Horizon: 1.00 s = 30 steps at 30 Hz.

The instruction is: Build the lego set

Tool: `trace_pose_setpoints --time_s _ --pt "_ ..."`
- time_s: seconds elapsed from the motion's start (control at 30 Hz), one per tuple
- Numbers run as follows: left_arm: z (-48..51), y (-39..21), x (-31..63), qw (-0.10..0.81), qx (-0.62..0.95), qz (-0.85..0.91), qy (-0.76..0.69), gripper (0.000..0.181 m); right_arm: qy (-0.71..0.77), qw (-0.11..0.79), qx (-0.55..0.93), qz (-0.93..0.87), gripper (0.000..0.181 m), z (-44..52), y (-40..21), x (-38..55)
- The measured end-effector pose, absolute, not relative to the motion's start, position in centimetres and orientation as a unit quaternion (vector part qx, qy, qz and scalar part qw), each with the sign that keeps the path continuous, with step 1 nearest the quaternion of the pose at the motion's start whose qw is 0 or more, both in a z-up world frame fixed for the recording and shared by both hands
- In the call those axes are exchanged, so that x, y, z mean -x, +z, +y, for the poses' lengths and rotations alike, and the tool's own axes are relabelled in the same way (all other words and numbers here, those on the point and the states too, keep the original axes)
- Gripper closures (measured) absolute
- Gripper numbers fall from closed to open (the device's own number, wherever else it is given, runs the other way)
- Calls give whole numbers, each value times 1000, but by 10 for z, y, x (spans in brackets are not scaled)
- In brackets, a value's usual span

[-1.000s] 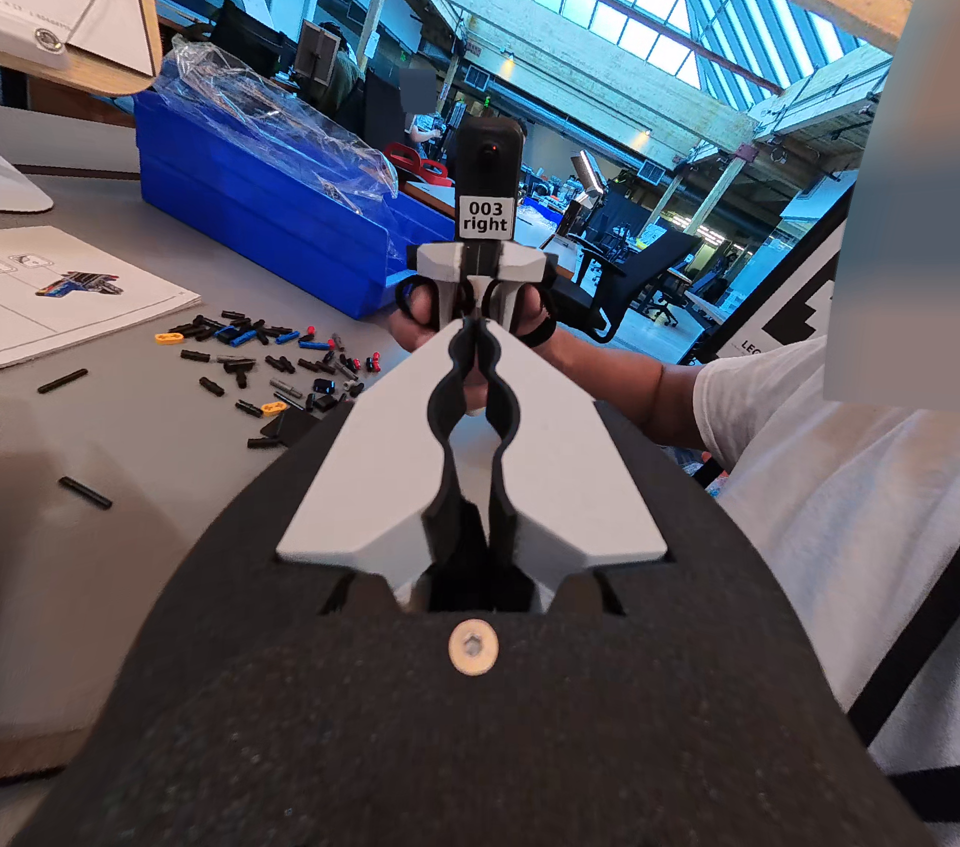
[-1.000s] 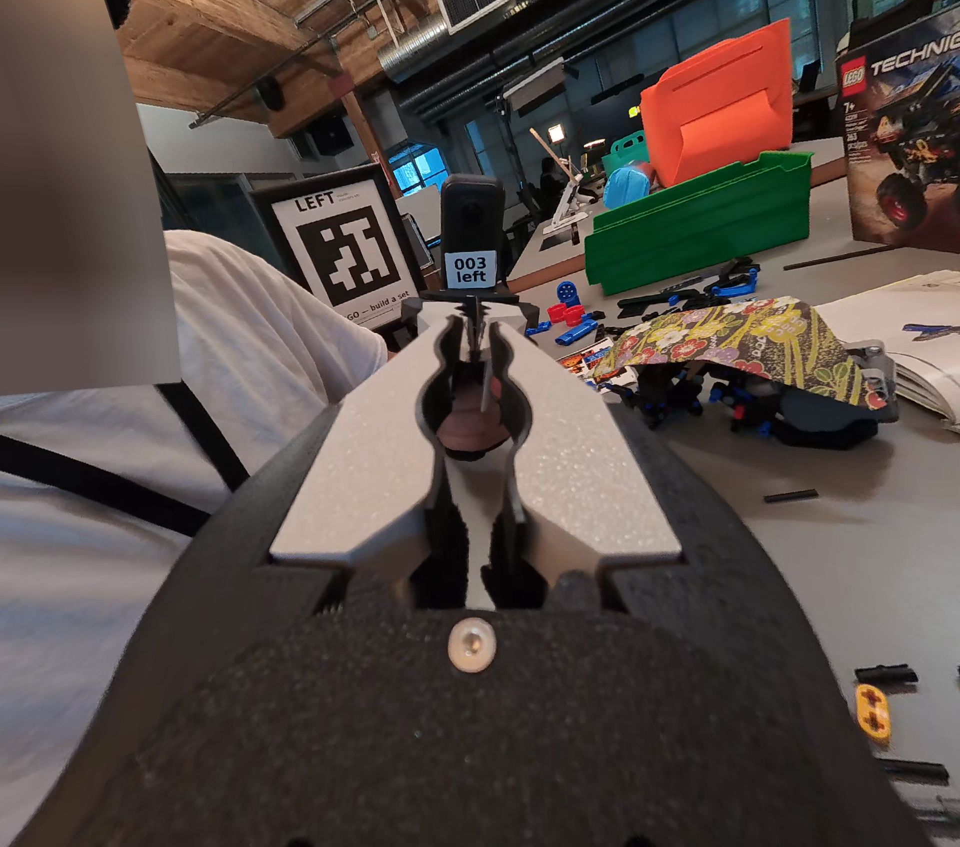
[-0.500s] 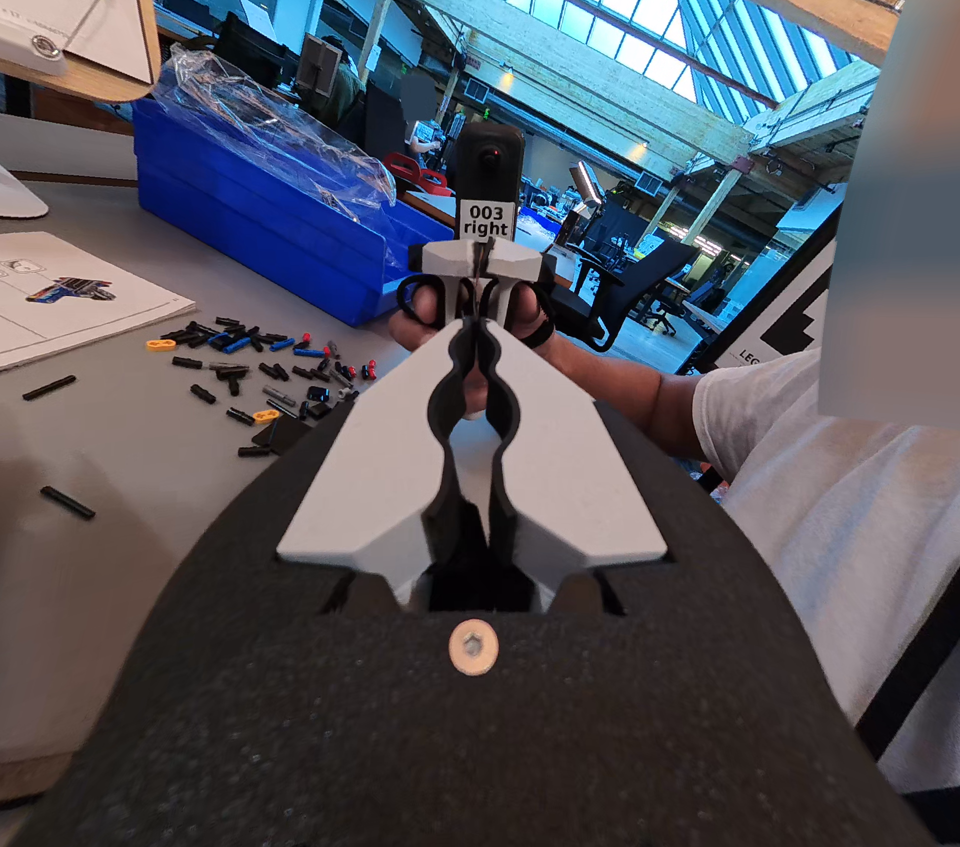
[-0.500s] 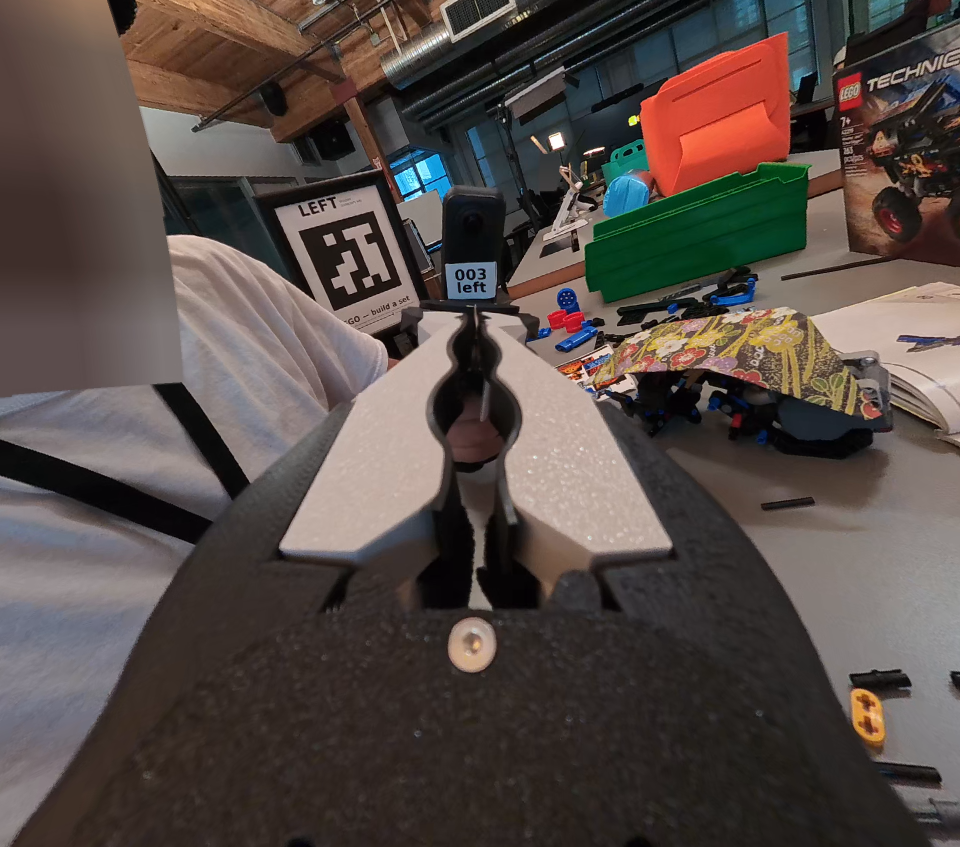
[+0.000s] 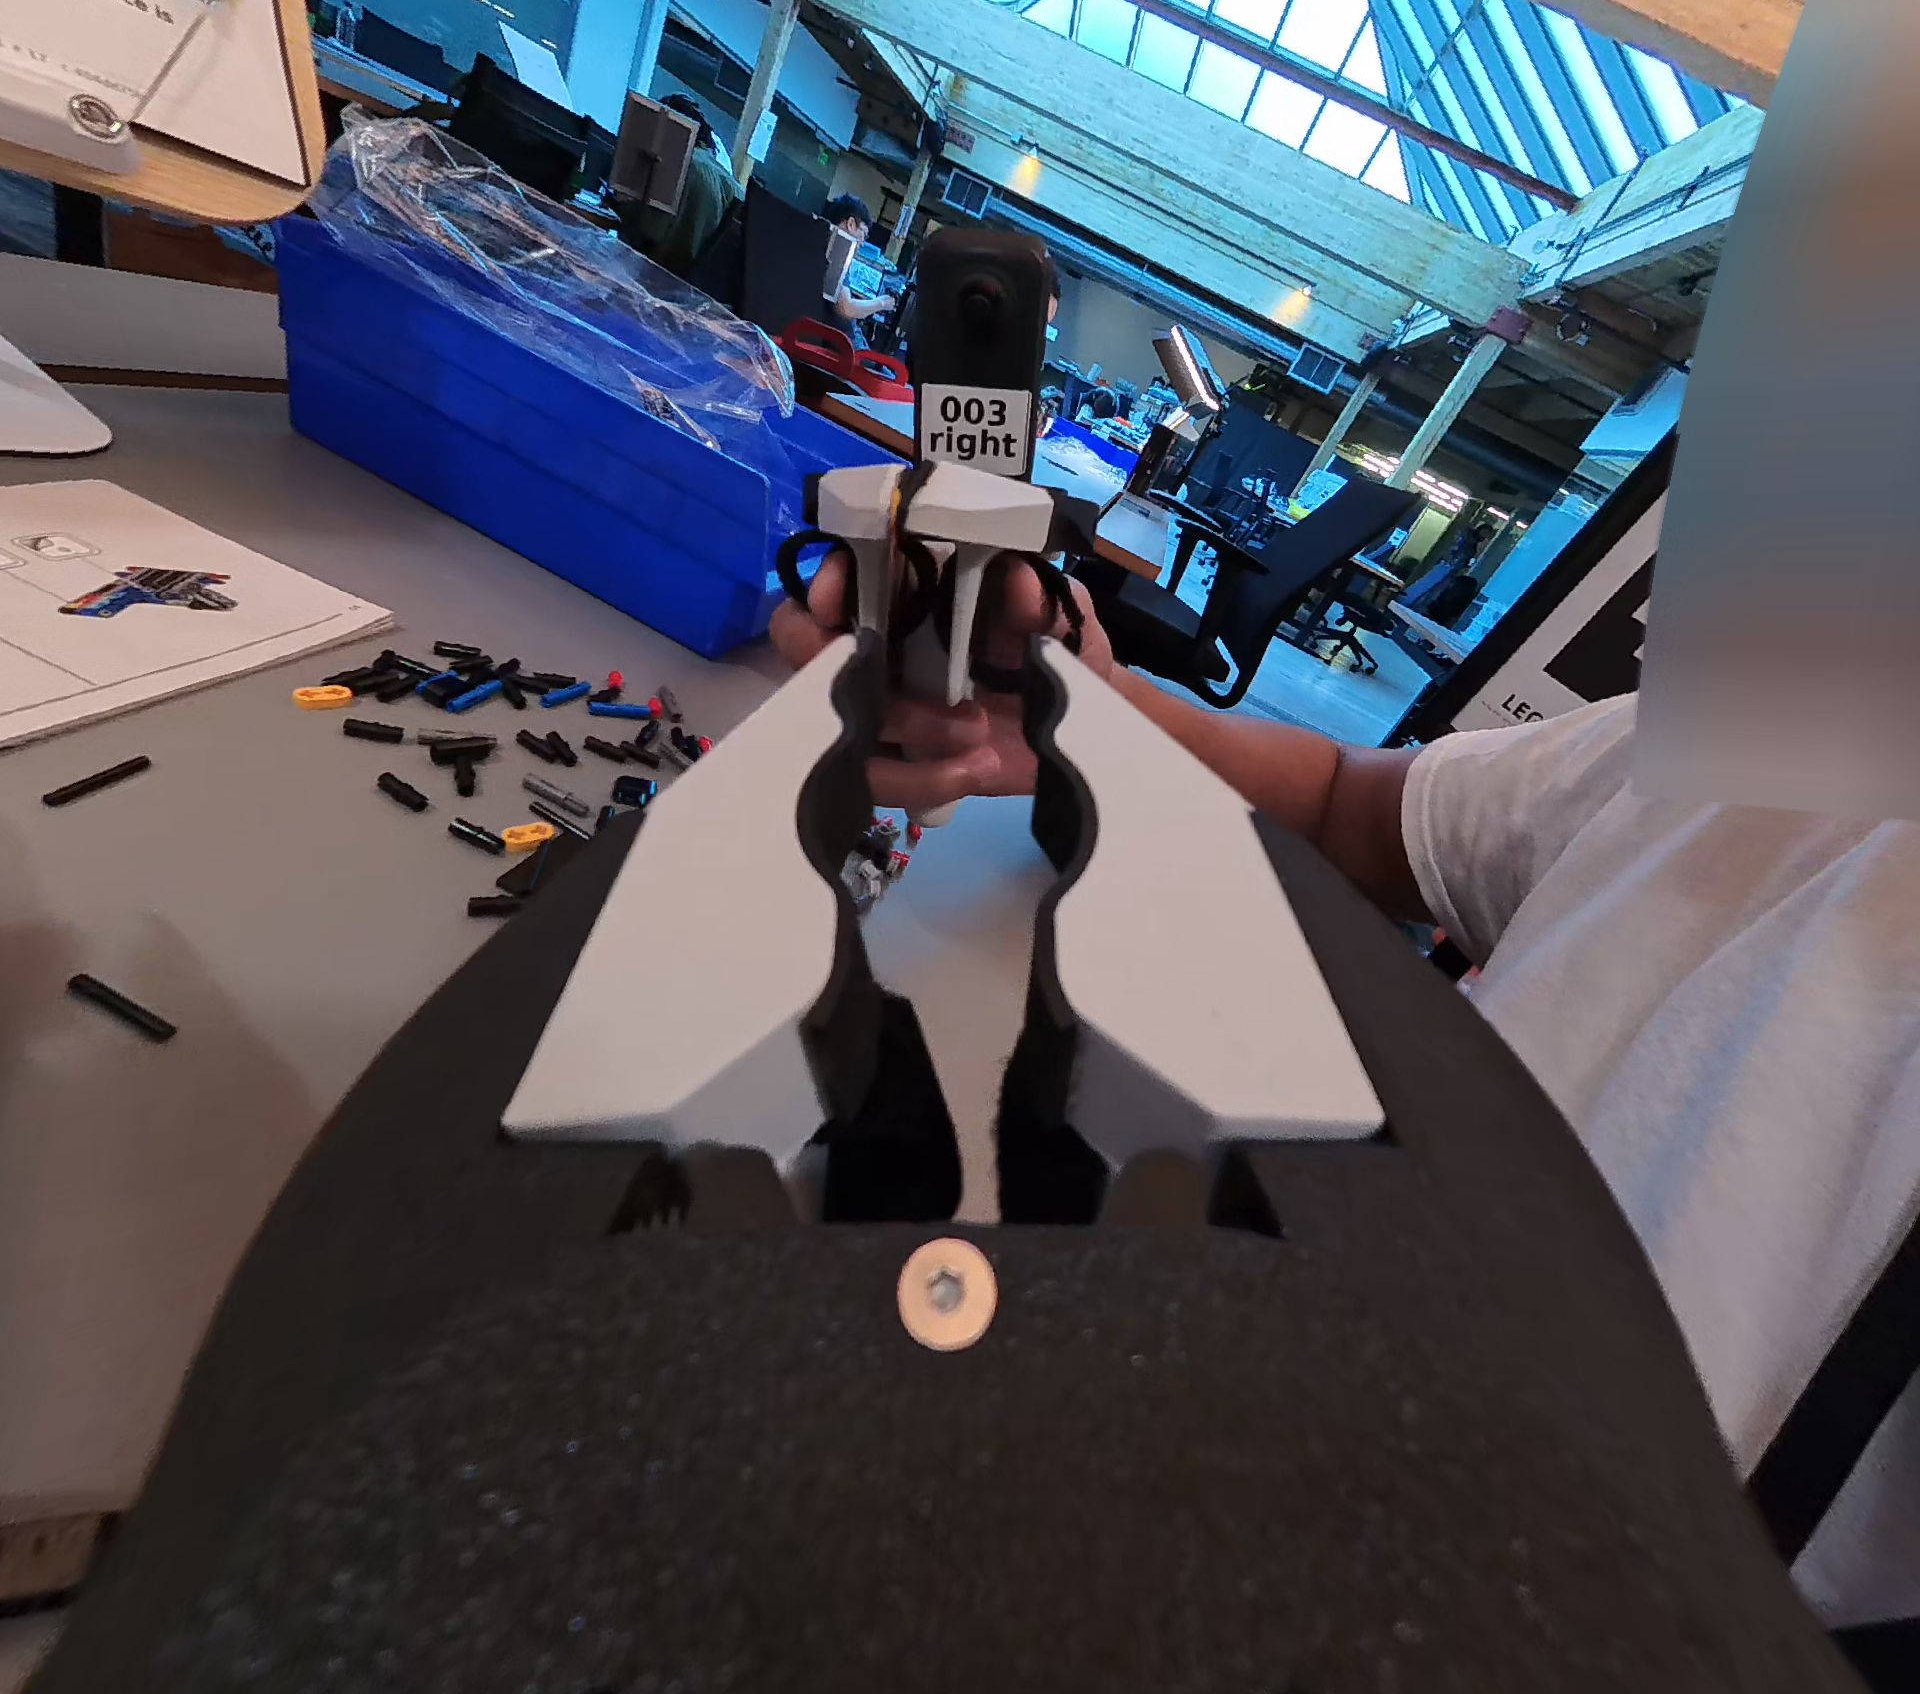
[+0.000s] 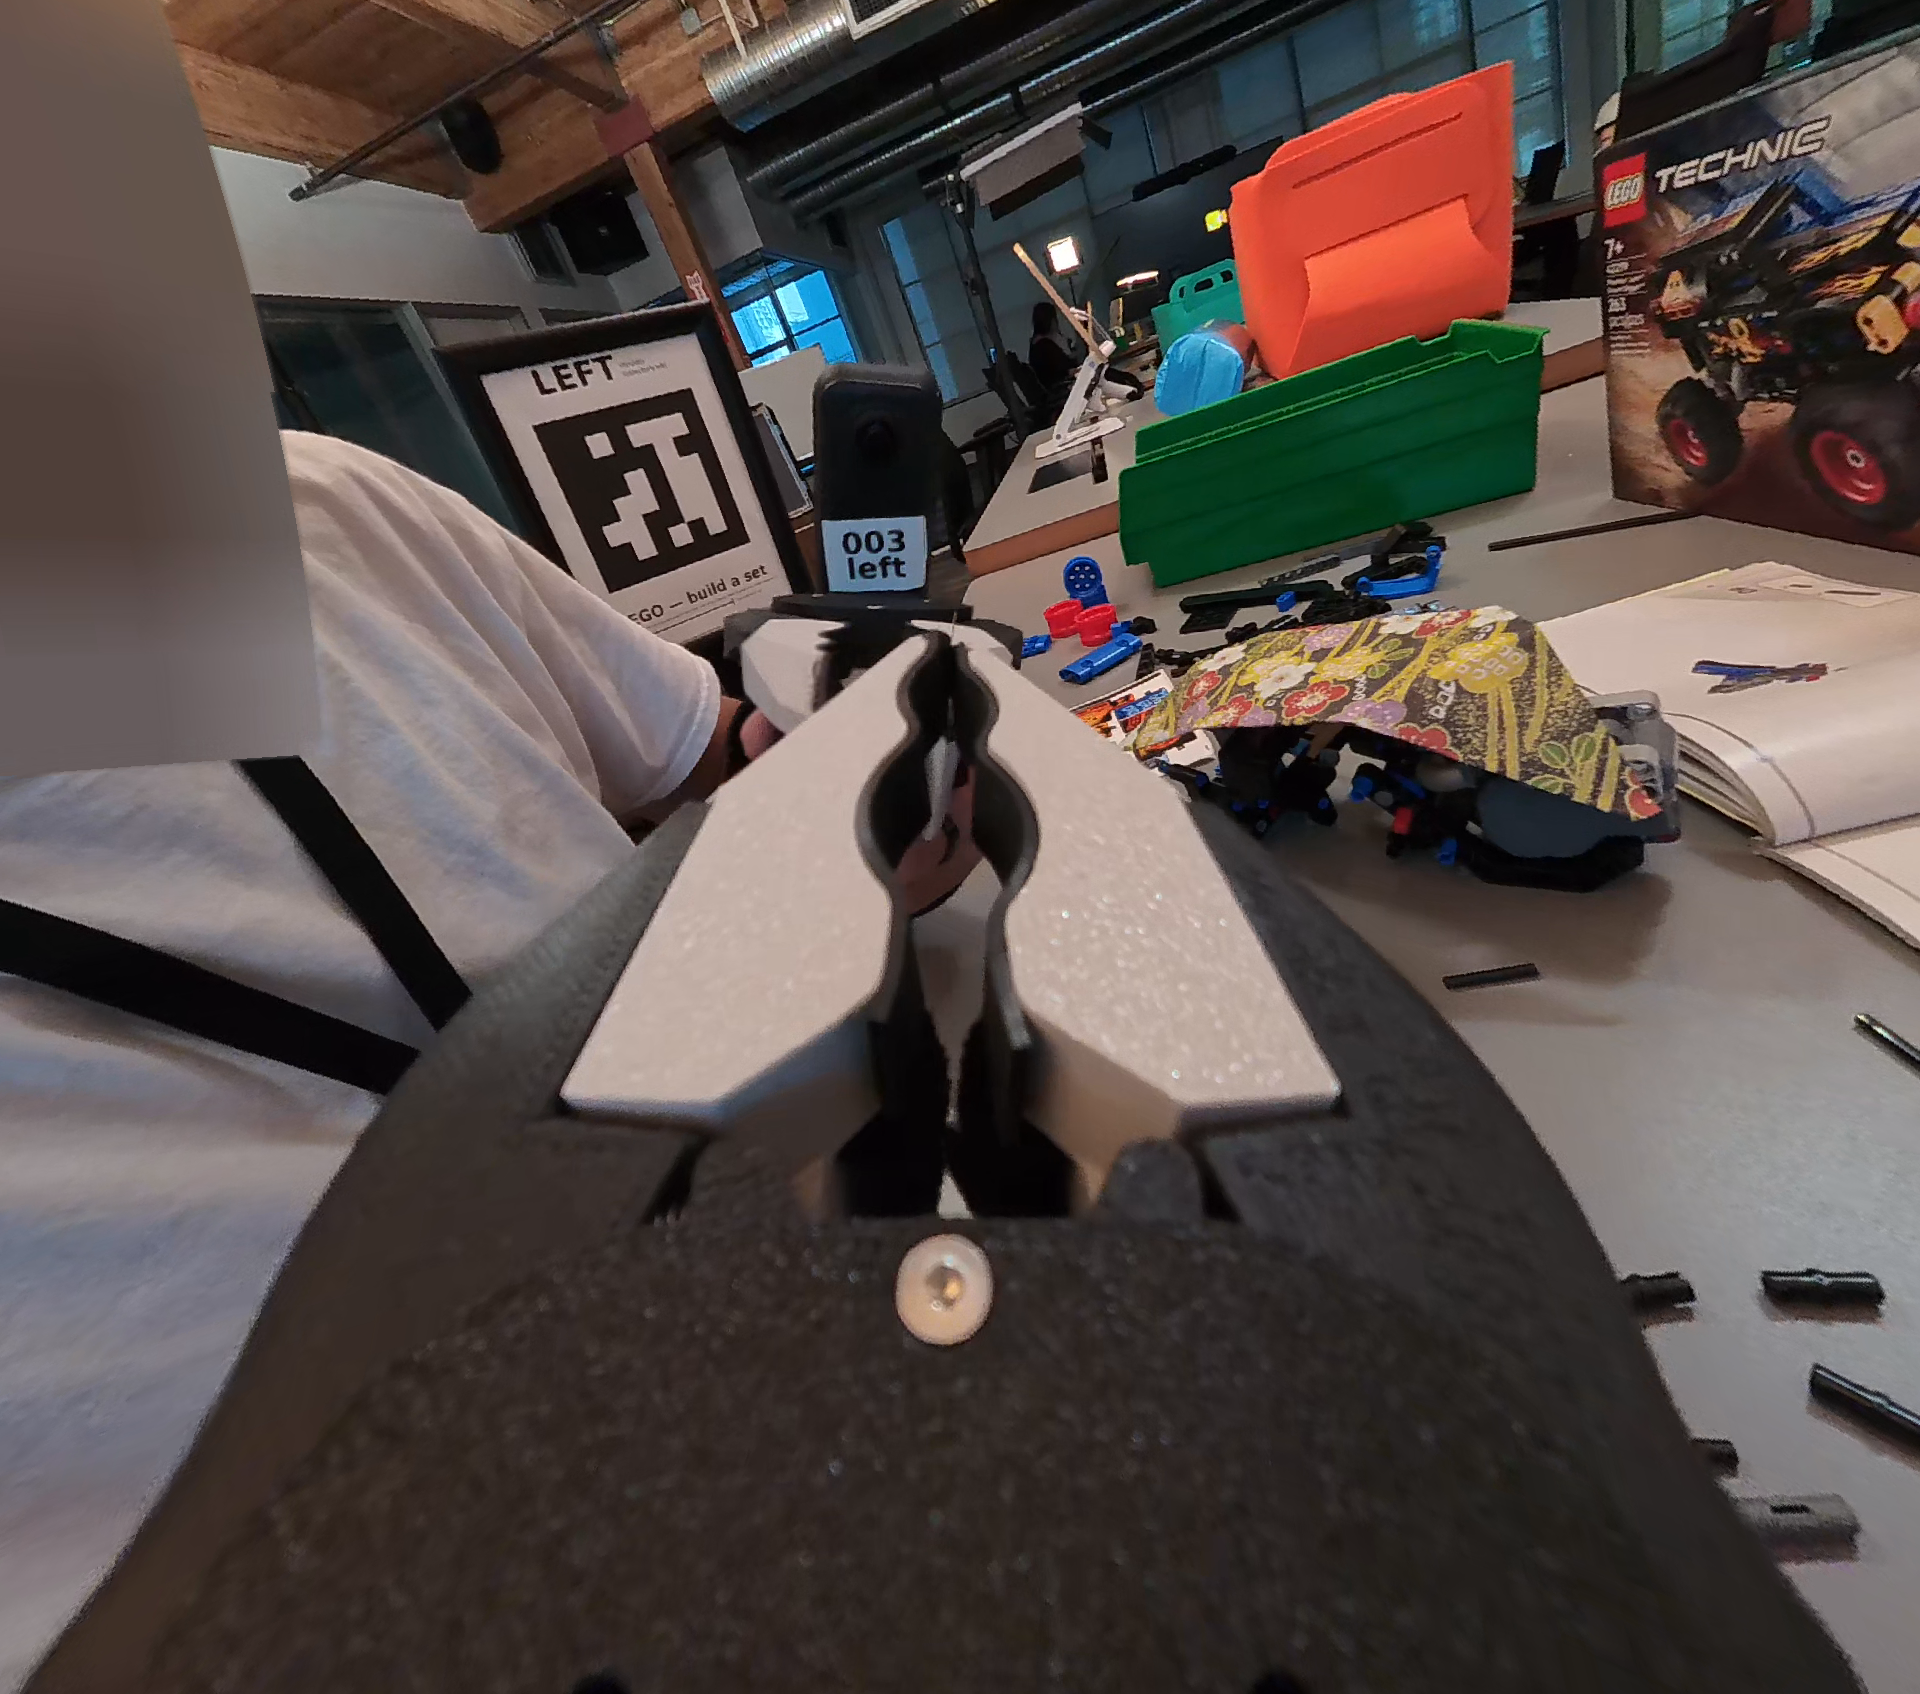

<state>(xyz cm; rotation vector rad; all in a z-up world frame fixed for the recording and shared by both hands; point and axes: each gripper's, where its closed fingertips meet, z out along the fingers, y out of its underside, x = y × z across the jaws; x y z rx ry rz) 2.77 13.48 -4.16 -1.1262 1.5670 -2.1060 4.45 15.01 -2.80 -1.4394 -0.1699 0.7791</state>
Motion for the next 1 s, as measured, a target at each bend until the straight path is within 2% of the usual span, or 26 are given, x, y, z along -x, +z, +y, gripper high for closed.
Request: trace_pose_setpoints --time_s 0.17,0.27,0.33,0.4,0.47,0.6,0.7,0.77,0.83,1.0 --pt "137 -40 -29 122 398 522 -745 155 315 691 640 -121 181 146 -27 -34" --pt "144 -36 -29 143 397 506 -752 156 291 690 645 -152 181 144 -29 -27" --pt "150 -36 -31 144 411 497 -751 137 295 686 643 -170 181 141 -29 -21" --pt "154 -37 -33 150 416 497 -746 127 288 684 646 -178 181 140 -29 -18" --pt "156 -37 -30 150 408 509 -743 125 271 683 655 -174 181 142 -30 -23" --pt "176 -35 -20 237 381 566 -691 134 182 663 717 -119 181 149 -40 -67" --pt "205 -44 -22 303 383 637 -597 141 114 584 802 -56 181 149 -63 -110" --pt "221 -48 -22 295 382 671 -563 140 80 529 845 -25 181 145 -77 -132" --pt "231 -47 -20 273 369 695 -554 140 72 509 857 -8 181 144 -76 -145" --pt "254 -28 -28 295 329 705 -555 142 31 479 877 8 181 152 -72 -180"
